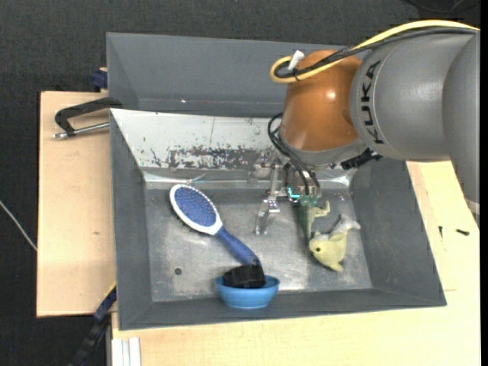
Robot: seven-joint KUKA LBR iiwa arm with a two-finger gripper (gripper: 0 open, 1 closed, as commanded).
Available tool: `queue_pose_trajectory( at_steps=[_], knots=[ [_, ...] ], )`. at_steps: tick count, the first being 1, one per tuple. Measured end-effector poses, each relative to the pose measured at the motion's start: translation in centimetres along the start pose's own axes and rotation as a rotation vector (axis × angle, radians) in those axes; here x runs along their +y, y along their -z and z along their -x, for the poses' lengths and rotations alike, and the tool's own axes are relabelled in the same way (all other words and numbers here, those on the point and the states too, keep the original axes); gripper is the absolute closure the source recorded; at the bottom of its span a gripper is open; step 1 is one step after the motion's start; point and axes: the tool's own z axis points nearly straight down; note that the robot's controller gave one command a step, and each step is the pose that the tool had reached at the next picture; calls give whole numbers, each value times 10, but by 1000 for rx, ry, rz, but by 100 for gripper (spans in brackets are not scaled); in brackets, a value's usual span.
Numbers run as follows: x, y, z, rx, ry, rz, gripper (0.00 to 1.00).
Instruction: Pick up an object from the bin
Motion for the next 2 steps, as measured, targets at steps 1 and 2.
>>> queue_pose_trajectory(
  at_steps=[1, 2],
  knots=[
    [40, -52, -69, -33, 184, 1, 0],
    [40, -57, -75, -13, 186, 0, 100]
  ],
)
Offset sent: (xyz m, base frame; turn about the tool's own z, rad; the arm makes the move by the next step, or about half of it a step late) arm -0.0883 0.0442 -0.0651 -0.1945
